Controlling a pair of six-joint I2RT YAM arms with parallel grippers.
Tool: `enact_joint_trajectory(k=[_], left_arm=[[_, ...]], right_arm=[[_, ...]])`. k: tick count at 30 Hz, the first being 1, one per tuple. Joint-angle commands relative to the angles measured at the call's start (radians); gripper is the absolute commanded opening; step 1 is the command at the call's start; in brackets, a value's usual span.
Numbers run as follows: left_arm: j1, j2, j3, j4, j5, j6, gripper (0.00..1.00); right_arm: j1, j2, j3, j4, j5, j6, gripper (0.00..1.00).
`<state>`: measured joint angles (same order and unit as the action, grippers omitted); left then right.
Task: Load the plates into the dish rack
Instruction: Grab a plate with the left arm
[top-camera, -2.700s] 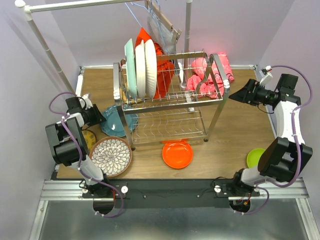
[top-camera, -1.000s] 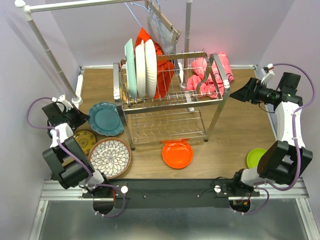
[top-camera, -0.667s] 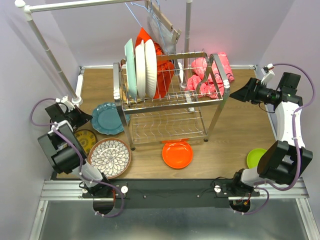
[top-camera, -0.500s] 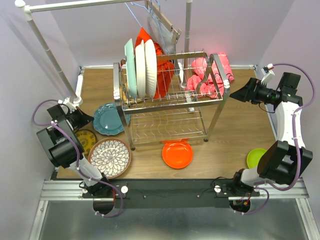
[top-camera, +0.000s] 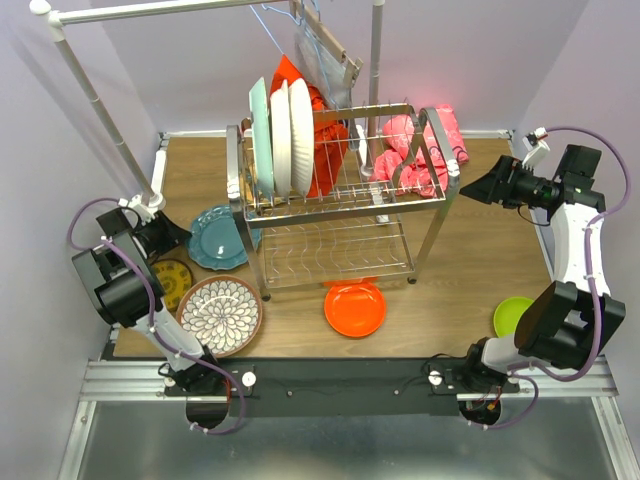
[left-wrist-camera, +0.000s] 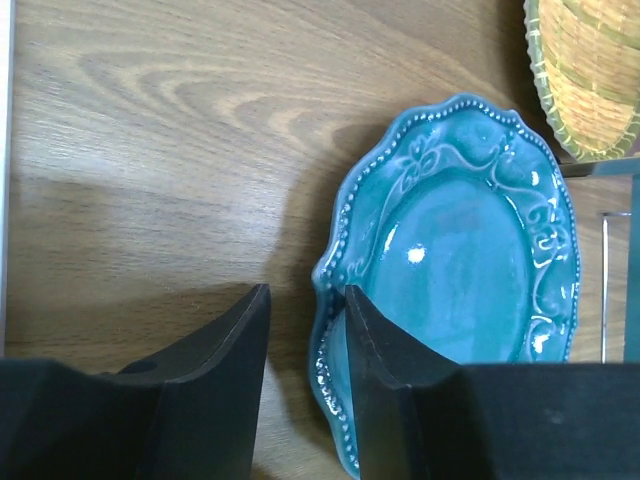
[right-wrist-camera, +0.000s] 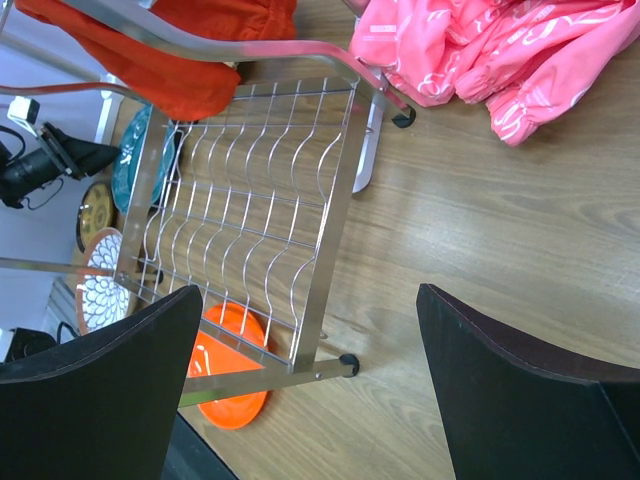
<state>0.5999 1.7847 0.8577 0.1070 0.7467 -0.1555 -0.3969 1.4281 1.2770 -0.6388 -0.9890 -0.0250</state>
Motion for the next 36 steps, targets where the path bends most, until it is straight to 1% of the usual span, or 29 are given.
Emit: enact_joint_trajectory(k=[1,3,5,6,9,14,23,25,26,27,29,30,33,36], left_arm=[[0.001,0.012,0.023,-0.075,-0.064,0.054,0.48],[0.001,0.001,0.014,-0.082,-0.06,0.053,0.5],[0.0,0.002,0.003,-0.087,-0.044,0.056,0.51],[0.0,0.008,0.0,-0.089,-0.008,0.056,0.51],[-0.014,0.019,-0.003,-0.098,0.04,0.059,0.51],[-0.046,0.025,0.001,-0.135,0.071,0.068,0.52],[-0.054,0.013,-0.006,-0.162,0.085,0.071,0.52],[-0.057,0.012,-0.008,-0.162,0.08,0.07,0.48],[-0.057,0.012,-0.008,-0.162,0.082,0.071,0.44],[-0.058,0.004,-0.005,-0.162,0.086,0.071,0.33],[-0.058,-0.007,0.0,-0.164,0.098,0.074,0.21],[-0.057,-0.024,0.009,-0.168,0.111,0.074,0.11],[-0.058,-0.069,0.018,-0.178,0.126,0.071,0.0],[-0.054,-0.126,0.017,-0.181,0.12,0.059,0.0]], right_arm=[[-0.002,0.006,0.007,-0.015,0.01,-0.003,0.97],[-0.002,0.008,0.007,-0.015,0.007,-0.001,0.97],[-0.002,0.009,0.007,-0.013,0.006,-0.003,0.97],[-0.002,0.014,0.012,-0.013,0.004,-0.004,0.97],[-0.002,0.014,0.016,-0.013,0.001,-0.006,0.97],[-0.003,0.015,0.021,-0.013,-0.002,-0.01,0.97],[-0.002,0.014,0.015,-0.012,-0.014,-0.009,0.97],[-0.002,0.014,0.016,-0.013,-0.014,-0.009,0.97],[-0.002,0.012,0.018,-0.013,-0.014,-0.009,0.97],[-0.003,0.014,0.019,-0.013,-0.016,-0.009,0.97],[-0.003,0.012,0.024,-0.013,-0.017,-0.007,0.97],[-0.002,0.012,0.024,-0.013,-0.019,-0.006,0.97],[-0.002,0.012,0.033,-0.013,-0.026,-0.003,0.97],[-0.002,0.012,0.047,-0.015,-0.03,0.0,0.97]])
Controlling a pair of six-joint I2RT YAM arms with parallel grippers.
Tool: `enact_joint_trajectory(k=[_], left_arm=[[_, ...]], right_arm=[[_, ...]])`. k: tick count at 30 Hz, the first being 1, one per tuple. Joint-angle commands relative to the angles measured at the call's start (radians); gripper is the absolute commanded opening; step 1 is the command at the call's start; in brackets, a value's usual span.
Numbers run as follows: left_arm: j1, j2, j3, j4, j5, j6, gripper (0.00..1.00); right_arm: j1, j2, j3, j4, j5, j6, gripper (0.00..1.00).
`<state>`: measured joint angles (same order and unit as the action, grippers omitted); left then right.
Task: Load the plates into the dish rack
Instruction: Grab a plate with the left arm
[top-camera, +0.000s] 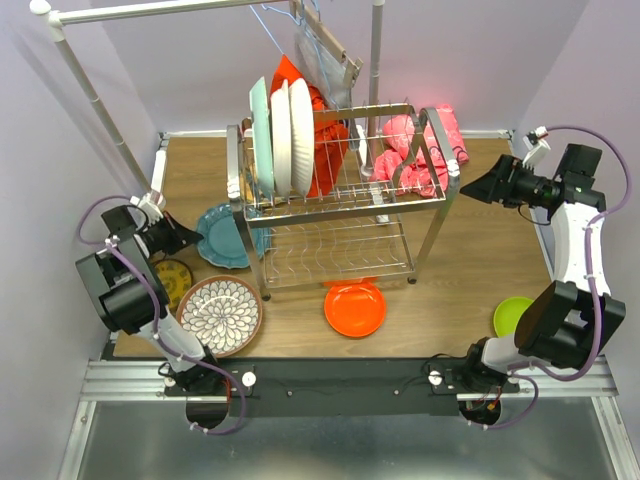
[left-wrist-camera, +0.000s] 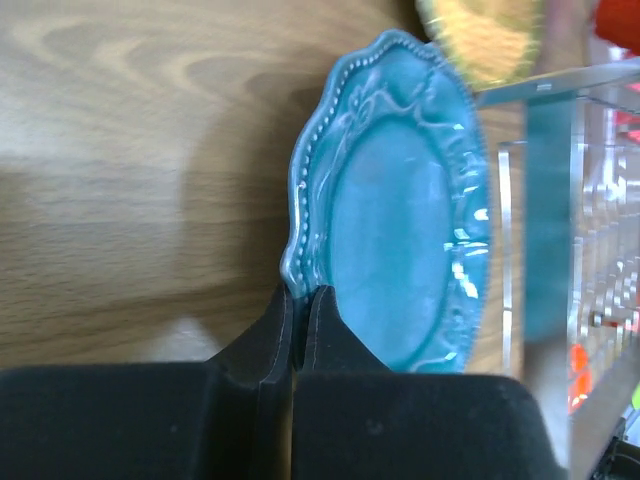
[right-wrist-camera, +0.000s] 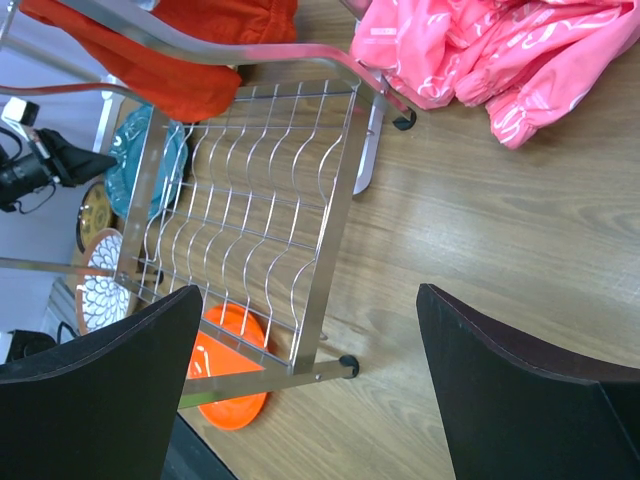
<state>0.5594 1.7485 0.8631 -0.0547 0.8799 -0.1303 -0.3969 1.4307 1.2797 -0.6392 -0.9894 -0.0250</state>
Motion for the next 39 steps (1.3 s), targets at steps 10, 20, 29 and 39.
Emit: enact_joint_trajectory(k=[10,20,29,39], left_arm=[[0.074,-0.369,-0.038,-0.034,-0.114,-0.035,0.0],[0.096,-0.541,-0.006,-0.017,-0.148,-0.241,0.0],[0.111,-0.575,0.056,-0.004,-0.159,-0.396,0.0],[0.128,-0.593,0.093,0.05,-0.115,-0.564,0.0]], right_arm=[[-0.002,0.019,0.125,-0.023,-0.041,0.019,0.97],[-0.002,0.046,0.417,-0.106,0.014,-0.023,0.98],[-0.002,0.063,0.57,-0.151,-0.032,-0.004,0.99],[0.016,0.145,0.789,-0.23,-0.087,-0.026,1.0]])
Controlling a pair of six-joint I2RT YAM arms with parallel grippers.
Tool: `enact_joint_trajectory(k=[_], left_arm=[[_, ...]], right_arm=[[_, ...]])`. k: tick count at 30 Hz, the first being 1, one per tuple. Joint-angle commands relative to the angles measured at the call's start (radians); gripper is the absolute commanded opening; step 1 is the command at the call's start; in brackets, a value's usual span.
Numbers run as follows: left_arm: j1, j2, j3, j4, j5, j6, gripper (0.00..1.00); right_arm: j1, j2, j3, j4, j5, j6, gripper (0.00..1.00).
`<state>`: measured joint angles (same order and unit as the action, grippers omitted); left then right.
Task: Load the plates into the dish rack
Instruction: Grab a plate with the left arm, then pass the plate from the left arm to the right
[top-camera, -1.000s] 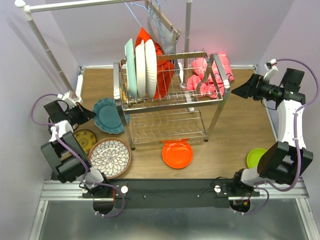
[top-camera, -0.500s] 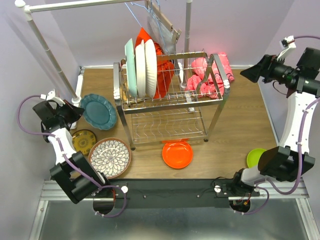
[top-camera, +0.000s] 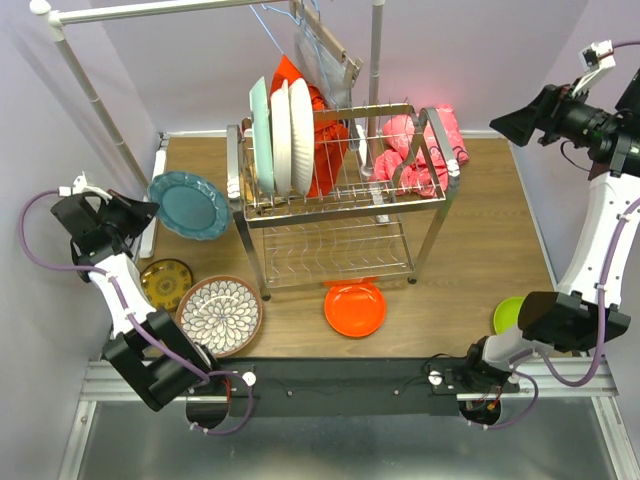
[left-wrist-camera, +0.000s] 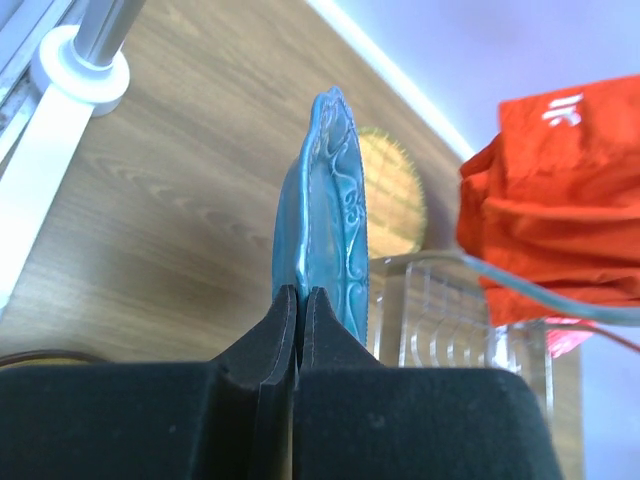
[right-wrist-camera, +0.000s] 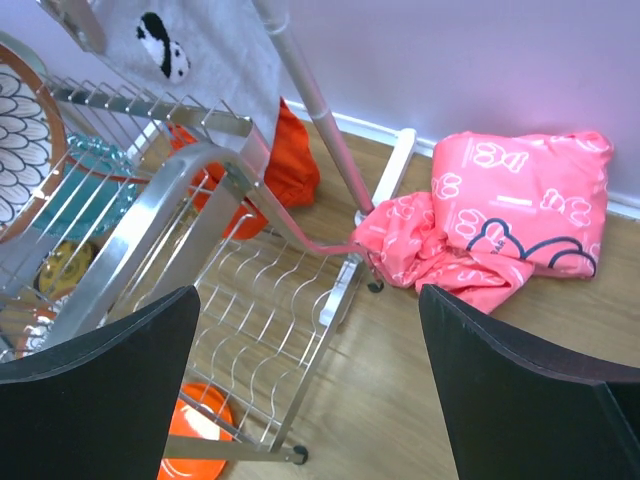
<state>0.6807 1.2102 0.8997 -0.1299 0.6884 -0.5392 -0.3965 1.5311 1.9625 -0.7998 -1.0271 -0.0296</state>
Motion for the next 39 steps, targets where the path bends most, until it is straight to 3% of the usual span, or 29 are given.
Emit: enact_joint_trajectory(k=[1,5,10,22,30,39], left_arm=[[0.006,-0.052,0.057,0.153,0.083,-0.172,0.0],[0.008,-0.043,0.071,0.2,0.111,-0.249,0.0],[0.005,-0.047,0.117,0.217,0.1,-0.332,0.0],[0.005,-0.141,0.169,0.3,-0.013,-0.583,0.0],[0.005,-0.166,0.214,0.309,-0.058,-0.685,0.0],[0.006,-0.181,0.245,0.34,-0.108,-0.811,0.0]], right_arm=[[0.04,0.052,0.131,-0.082,-0.042,-0.035,1.0],[0.108,0.101,0.248,-0.125,0.002,-0.134,1.0],[0.152,0.208,0.429,-0.136,-0.004,-0.139,1.0],[0.358,0.193,0.458,-0.118,0.11,-0.296,1.0],[0.393,0.144,0.466,0.106,0.078,-0.188,1.0],[0.475,0.187,0.533,0.188,0.058,-0.061,1.0]])
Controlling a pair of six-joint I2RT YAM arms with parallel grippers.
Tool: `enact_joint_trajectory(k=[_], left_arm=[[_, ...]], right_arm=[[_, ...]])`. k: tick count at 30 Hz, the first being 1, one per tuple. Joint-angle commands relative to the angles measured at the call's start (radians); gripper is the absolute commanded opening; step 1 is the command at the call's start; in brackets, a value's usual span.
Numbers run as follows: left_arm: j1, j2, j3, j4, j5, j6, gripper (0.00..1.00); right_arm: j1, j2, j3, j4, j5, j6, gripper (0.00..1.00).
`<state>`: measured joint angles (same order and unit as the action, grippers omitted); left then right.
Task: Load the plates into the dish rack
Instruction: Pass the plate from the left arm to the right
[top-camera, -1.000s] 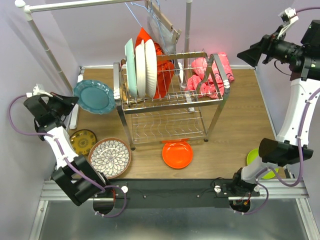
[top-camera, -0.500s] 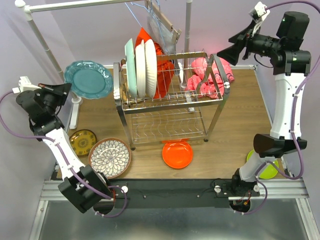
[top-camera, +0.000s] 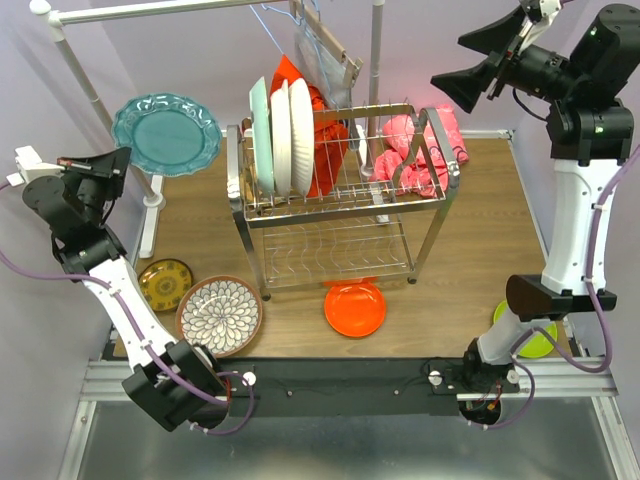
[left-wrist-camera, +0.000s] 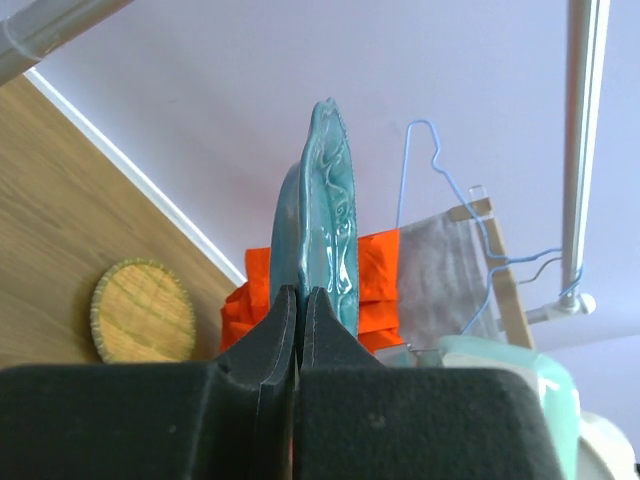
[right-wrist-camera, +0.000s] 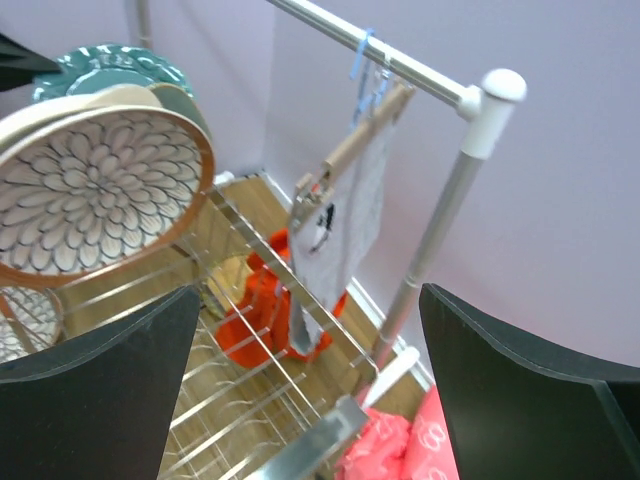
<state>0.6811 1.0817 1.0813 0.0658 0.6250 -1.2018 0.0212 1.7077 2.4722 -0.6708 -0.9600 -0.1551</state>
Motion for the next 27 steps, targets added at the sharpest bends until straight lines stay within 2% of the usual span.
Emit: enact_joint_trajectory(k=[1,10,27], left_arm=[[0.006,-0.057,0.066,0.152,-0.053,-0.159,0.0],[0.011,-0.069,0.088,0.177,-0.065,-0.265,0.0],[0.032,-0.092,0.129,0.166,-0.071,-0.347,0.0]], right_arm=[[0.084,0.013,0.028,0.059,-0.002,0.065,1.0],[0.247,0.04,0.056,0.059,0.046,0.046,1.0],[0.621,0.05,0.056,0.066,0.279,-0.179,1.0]])
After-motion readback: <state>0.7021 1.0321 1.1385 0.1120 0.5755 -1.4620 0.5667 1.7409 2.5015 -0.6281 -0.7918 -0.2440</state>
